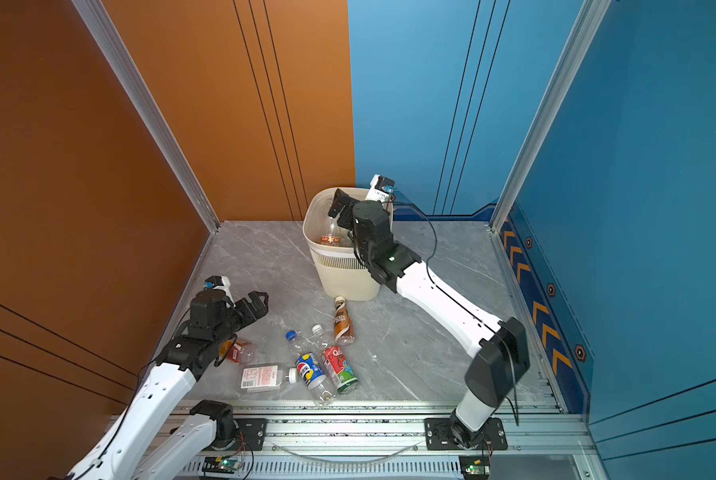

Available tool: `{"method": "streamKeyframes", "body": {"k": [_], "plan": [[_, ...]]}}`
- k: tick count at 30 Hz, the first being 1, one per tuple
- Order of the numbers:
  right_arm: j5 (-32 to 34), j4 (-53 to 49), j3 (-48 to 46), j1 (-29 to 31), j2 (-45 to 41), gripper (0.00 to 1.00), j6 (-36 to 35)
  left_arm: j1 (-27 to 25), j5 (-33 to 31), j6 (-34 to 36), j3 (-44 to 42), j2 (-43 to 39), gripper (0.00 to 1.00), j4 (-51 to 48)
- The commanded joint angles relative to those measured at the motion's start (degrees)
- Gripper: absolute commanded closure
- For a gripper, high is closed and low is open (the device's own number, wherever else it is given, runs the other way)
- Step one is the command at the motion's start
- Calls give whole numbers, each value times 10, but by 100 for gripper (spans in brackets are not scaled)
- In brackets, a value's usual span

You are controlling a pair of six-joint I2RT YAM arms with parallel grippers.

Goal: Put the plastic bottles in the bin
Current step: 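Open the right gripper to drop the bottle into the basket, then reach the left gripper to the yellow-label tea bottle while right draws back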

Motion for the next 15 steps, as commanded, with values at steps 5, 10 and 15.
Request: {"method": "streamKeyframes", "body": {"k": [5, 10, 15], "plan": [[31, -38, -302, -2, -239, 0, 19, 6, 15, -2, 7, 20, 2, -27], [26, -127, -442, -27, -341, 0, 102, 6, -3, -6, 26, 23, 2, -74], [9, -138, -478, -59, -383, 0, 101, 5, -53, -50, 71, 10, 1, -179]]}}
